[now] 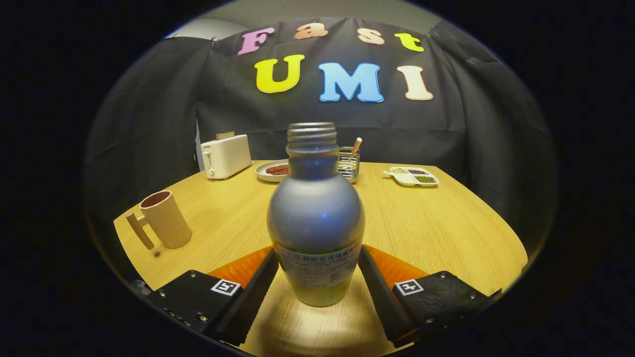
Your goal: Take the bottle from table, then pour the juice into the cup, finally place the bottle on the coaster
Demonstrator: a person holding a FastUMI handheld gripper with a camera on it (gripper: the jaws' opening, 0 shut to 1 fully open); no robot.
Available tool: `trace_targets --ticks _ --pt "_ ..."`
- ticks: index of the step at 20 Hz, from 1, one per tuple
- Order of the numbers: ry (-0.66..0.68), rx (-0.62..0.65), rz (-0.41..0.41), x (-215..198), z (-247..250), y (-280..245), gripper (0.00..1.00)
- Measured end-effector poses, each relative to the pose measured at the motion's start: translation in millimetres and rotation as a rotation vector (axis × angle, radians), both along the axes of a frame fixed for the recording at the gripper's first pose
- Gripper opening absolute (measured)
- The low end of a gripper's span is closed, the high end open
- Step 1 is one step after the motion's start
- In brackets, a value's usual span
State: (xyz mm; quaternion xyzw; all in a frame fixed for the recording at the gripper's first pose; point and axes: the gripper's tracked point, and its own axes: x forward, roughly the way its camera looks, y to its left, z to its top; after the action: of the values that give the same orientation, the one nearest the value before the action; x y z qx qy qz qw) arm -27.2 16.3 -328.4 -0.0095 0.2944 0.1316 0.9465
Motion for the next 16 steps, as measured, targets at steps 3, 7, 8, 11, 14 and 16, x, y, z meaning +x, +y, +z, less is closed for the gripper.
trace_targets --ticks 3,7,8,11,14,16 --pt "0.012 -0.009 0.005 -2.0 -5.3 1.5 0.92" --pt "0.024 -0.023 0.006 0.3 -6.4 1.0 0.81" --pt "0.029 -0.033 0.002 0.5 -8.5 0.9 0.81" --pt "0.038 -0.062 -0.014 -0.5 -5.9 -1.7 0.78" --pt "0.058 -0.096 0.001 2.6 -7.2 0.1 0.75" --pt "0.055 -0.119 0.039 3.0 -0.6 6.8 0.71"
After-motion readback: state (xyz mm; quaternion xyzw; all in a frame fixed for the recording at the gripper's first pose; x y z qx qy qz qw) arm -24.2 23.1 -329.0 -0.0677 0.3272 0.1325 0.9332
